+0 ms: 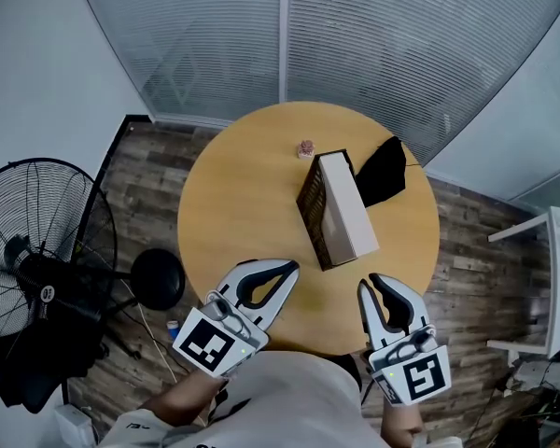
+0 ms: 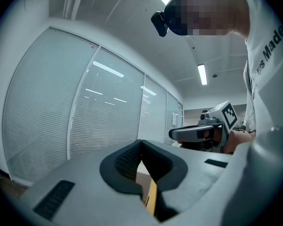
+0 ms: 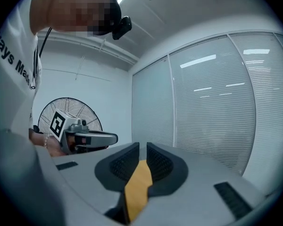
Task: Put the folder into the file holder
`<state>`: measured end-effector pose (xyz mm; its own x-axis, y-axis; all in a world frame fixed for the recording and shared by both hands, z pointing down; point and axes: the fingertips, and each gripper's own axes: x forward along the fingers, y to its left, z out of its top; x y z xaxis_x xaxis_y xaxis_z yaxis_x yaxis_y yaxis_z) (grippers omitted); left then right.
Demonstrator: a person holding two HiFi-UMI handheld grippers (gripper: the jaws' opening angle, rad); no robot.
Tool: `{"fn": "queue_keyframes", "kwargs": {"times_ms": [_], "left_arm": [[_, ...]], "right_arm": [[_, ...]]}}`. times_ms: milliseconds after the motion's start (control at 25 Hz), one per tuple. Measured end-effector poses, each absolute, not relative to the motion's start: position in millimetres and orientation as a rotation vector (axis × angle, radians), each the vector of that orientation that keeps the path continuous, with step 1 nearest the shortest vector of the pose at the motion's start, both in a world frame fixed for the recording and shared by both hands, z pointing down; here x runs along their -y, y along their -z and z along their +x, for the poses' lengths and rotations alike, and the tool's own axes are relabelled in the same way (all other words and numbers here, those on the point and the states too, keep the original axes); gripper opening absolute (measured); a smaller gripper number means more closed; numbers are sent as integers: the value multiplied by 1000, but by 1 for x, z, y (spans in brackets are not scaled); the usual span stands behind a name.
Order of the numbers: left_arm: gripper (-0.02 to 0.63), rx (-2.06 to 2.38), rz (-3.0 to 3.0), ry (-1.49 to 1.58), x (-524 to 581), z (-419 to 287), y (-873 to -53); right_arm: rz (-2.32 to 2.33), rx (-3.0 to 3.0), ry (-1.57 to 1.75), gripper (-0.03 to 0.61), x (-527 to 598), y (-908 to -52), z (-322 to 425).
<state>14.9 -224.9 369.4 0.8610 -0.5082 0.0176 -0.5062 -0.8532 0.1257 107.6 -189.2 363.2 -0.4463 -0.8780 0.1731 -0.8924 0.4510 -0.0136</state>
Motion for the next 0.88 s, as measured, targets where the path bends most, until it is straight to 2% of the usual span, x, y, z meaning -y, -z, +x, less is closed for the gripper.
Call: {"fn": "queue_keyframes", "kwargs": {"times_ms": [400,880], "left_arm": [[23,796,2909,22,223,17,-368],[23,796,2916,14,219,15,-366]], "right_arm": [[1542,2581,-147,43,178,-353,98],[1528,2582,-150,43,176,-352,97]]}}
